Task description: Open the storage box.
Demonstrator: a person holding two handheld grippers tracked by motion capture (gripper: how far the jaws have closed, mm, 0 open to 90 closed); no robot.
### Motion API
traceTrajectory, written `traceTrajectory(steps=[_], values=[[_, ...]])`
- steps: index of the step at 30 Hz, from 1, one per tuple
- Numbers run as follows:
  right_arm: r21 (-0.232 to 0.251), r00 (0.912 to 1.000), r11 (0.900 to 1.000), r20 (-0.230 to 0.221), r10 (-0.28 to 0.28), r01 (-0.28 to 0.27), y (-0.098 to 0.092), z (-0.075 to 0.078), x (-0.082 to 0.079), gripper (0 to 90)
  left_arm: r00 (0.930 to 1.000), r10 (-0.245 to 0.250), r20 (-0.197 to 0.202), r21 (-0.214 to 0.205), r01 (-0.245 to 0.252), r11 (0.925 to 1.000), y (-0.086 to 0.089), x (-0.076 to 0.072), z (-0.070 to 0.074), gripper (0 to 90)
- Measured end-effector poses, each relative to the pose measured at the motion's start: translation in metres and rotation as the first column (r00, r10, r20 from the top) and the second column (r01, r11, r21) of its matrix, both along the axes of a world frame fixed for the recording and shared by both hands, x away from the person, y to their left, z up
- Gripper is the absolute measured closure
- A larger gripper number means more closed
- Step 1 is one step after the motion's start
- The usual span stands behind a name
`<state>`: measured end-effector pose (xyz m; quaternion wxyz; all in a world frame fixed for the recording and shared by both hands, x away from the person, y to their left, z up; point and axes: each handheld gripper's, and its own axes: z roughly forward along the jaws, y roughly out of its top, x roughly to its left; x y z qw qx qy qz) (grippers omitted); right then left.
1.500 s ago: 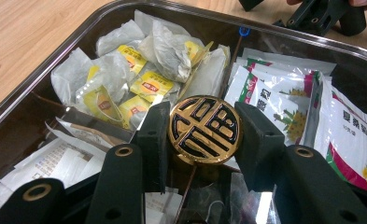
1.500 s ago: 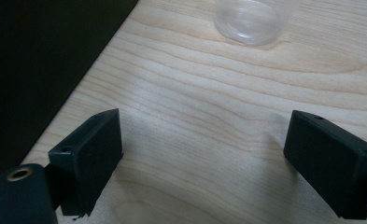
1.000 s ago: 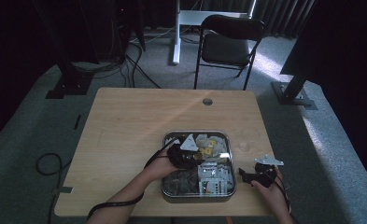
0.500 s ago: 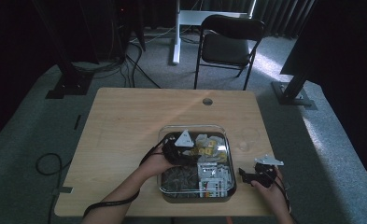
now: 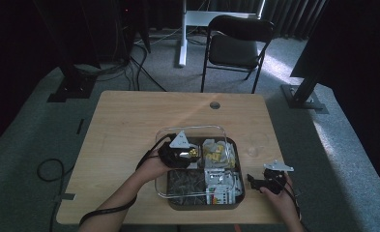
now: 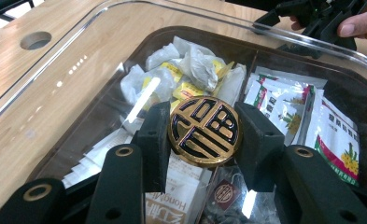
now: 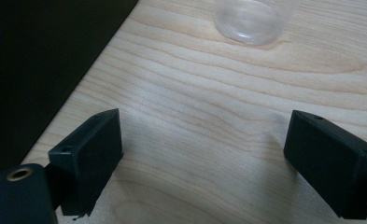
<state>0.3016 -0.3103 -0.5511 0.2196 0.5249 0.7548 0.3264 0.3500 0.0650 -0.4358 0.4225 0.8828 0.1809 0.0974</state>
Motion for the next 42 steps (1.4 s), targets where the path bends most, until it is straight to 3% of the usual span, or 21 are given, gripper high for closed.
traceTrajectory(steps=[18,31,42], values=[[0.0,1.0,1.0,0.0,0.0,0.0,0.0,0.0,0.0,10.9,0.9969,0.079,0.009,0.026,-0.079,0.9966,0.044,0.005,-0.001,58.7],[0.0,1.0,1.0,-0.001,0.0,0.0,0.0,0.0,0.0,10.9,0.9884,0.152,0.002,0.022,-0.152,0.9882,0.086,0.007,0.0,58.7],[0.0,1.0,1.0,-0.001,0.0,0.0,0.0,0.0,0.0,10.9,0.9799,0.198,-0.021,0.031,-0.197,0.9798,0.111,0.007,-0.009,58.7]])
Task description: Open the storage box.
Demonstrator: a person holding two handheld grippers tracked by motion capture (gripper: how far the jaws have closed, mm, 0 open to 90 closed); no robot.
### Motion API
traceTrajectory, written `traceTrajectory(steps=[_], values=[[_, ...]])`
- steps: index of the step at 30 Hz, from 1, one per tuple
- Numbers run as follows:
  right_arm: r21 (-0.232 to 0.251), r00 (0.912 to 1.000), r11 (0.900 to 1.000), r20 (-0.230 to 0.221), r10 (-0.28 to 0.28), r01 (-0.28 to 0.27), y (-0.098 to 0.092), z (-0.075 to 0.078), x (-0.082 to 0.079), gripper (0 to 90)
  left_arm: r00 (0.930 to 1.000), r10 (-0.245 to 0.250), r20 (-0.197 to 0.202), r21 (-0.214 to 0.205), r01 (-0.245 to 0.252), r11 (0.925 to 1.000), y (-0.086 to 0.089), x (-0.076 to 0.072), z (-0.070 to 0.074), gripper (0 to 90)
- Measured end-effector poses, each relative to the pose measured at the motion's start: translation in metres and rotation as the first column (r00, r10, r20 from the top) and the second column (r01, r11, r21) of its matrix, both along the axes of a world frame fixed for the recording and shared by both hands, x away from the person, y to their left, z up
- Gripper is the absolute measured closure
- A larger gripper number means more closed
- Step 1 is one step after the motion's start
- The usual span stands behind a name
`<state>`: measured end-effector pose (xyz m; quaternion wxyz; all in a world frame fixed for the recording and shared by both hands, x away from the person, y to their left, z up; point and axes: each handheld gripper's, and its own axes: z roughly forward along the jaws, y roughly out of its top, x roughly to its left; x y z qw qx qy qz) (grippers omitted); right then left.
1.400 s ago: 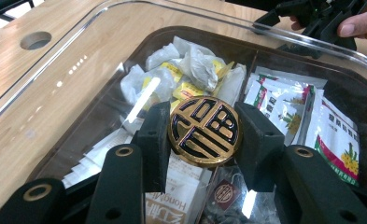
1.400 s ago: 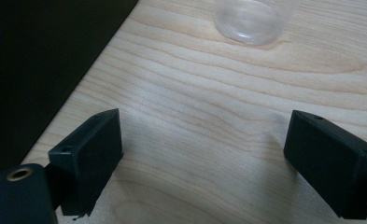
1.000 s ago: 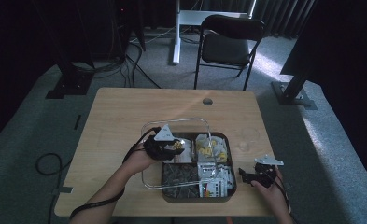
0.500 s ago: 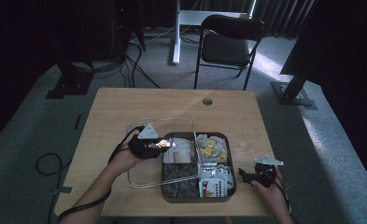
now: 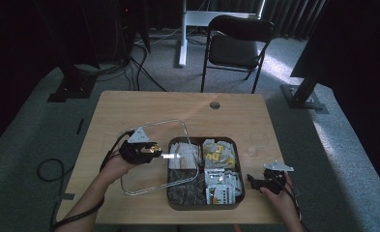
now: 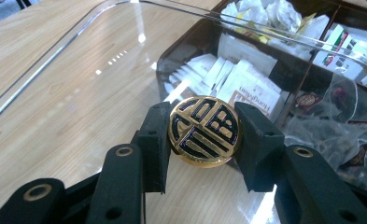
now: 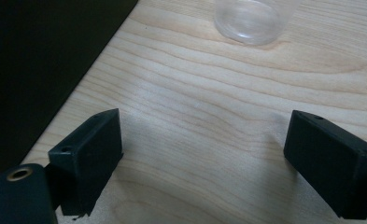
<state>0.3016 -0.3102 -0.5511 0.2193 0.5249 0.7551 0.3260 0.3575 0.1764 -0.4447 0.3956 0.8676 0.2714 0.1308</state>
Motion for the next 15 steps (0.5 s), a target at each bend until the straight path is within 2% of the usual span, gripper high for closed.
traceTrajectory(steps=[3,9,15], values=[[0.0,1.0,1.0,0.0,0.0,0.0,0.0,0.0,0.0,10.9,1.0,0.007,0.0,-0.001,-0.007,1.0,0.005,0.0,0.0,58.7],[0.0,1.0,1.0,0.0,0.0,0.0,0.0,0.0,0.0,10.9,0.9984,0.057,0.002,-0.02,-0.057,0.9982,0.027,-0.001,0.001,58.7],[0.0,1.0,1.0,0.0,0.0,0.0,0.0,0.0,0.0,10.9,0.9941,0.109,0.006,-0.009,-0.108,0.9941,0.049,-0.001,-0.002,58.7]])
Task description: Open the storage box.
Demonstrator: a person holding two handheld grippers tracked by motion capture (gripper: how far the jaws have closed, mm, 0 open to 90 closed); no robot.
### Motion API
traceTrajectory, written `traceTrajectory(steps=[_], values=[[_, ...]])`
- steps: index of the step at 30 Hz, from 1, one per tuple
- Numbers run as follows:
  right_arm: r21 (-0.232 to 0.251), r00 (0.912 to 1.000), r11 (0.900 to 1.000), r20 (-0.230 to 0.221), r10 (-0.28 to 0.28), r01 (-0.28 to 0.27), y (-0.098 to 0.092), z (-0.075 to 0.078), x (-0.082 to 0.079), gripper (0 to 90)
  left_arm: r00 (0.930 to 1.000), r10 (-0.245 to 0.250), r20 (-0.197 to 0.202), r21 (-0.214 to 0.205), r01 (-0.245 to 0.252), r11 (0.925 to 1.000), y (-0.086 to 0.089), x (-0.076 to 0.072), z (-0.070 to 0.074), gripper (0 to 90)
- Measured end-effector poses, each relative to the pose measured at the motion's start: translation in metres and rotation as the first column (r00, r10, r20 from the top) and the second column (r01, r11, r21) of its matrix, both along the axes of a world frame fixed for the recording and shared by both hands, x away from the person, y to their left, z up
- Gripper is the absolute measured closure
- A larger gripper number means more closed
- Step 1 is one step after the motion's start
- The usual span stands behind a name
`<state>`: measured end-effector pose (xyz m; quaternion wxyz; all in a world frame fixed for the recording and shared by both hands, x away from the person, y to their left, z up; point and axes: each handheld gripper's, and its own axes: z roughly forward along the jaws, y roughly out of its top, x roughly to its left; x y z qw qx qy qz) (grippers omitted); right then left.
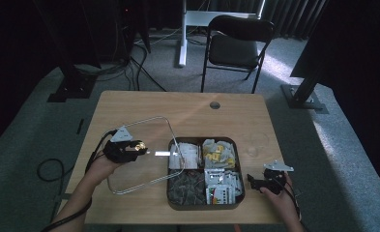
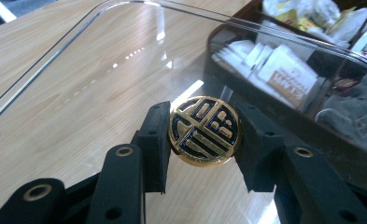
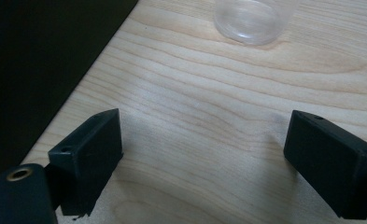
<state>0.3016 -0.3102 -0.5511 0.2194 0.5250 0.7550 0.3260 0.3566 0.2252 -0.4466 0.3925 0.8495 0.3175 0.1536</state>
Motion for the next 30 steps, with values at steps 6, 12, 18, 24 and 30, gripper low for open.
traceTrajectory(steps=[6,12,18,24,30], values=[[0.0,1.0,1.0,0.0,0.0,0.0,0.0,0.0,0.0,10.9,0.9988,0.047,-0.017,-0.001,-0.047,0.9989,0.018,-0.002,-0.009,58.7],[0.0,1.0,1.0,0.0,0.0,0.0,0.0,0.0,0.0,10.9,0.9965,0.082,-0.019,-0.026,-0.083,0.9962,0.038,-0.005,-0.011,58.7],[0.0,1.0,1.0,0.0,0.0,0.0,0.0,0.0,0.0,10.9,0.9904,0.137,-0.017,-0.019,-0.138,0.9903,0.053,-0.004,-0.014,58.7],[0.0,1.0,1.0,0.0,0.0,0.0,0.0,0.0,0.0,10.9,0.9842,0.174,-0.031,0.003,-0.174,0.9847,0.058,-0.002,-0.026,58.7],[0.0,1.0,1.0,0.0,0.0,0.0,0.0,0.0,0.0,10.9,0.9724,0.232,-0.027,0.004,-0.232,0.9728,0.057,0.002,-0.043,58.7]])
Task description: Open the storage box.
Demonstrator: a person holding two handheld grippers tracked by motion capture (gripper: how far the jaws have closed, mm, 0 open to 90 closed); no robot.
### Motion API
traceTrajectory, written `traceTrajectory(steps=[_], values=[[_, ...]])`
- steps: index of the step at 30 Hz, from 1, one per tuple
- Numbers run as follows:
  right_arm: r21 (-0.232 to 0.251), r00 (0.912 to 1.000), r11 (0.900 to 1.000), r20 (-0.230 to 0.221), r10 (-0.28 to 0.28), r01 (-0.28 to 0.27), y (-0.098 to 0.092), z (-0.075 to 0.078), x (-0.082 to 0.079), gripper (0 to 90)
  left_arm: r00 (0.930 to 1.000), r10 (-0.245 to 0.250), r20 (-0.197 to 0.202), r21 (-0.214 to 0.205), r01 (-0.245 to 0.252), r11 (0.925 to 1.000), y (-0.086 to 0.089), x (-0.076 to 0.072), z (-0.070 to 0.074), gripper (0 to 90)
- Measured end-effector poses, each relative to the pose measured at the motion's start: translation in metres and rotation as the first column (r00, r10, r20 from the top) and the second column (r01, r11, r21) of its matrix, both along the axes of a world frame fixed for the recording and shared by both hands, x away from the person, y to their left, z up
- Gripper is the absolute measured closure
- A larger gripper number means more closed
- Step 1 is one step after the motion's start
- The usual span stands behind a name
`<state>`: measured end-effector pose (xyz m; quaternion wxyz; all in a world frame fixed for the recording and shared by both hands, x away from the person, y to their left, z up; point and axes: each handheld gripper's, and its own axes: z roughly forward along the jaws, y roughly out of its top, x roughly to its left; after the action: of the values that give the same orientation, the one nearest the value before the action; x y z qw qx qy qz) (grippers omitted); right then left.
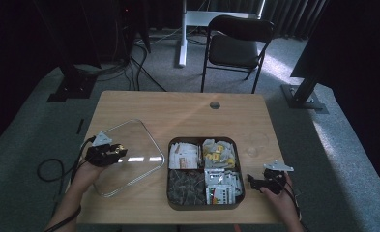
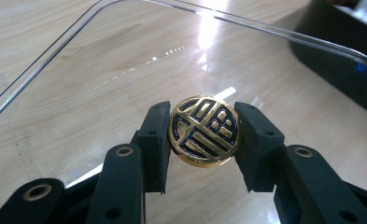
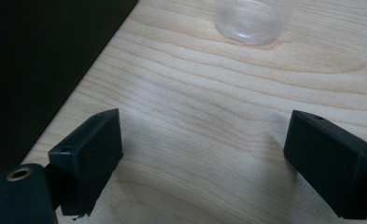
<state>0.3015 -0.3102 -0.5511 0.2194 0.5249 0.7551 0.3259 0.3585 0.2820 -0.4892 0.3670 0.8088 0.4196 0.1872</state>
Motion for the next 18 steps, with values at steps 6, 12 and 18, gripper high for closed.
traceTrajectory(steps=[6,12,18], values=[[0.0,1.0,1.0,0.0,0.0,0.0,0.0,0.0,0.0,10.9,0.9974,0.07,-0.014,-0.006,-0.07,0.9975,0.0,0.007,-0.017,58.7],[0.0,1.0,1.0,0.0,0.0,0.0,0.0,0.0,0.0,10.9,0.9974,0.069,-0.018,0.001,-0.069,0.9976,-0.002,0.011,-0.025,58.7],[0.0,1.0,1.0,0.0,0.0,0.0,0.0,0.0,0.0,10.9,0.9964,0.081,-0.022,-0.007,-0.082,0.9966,-0.004,0.02,-0.029,58.6]])
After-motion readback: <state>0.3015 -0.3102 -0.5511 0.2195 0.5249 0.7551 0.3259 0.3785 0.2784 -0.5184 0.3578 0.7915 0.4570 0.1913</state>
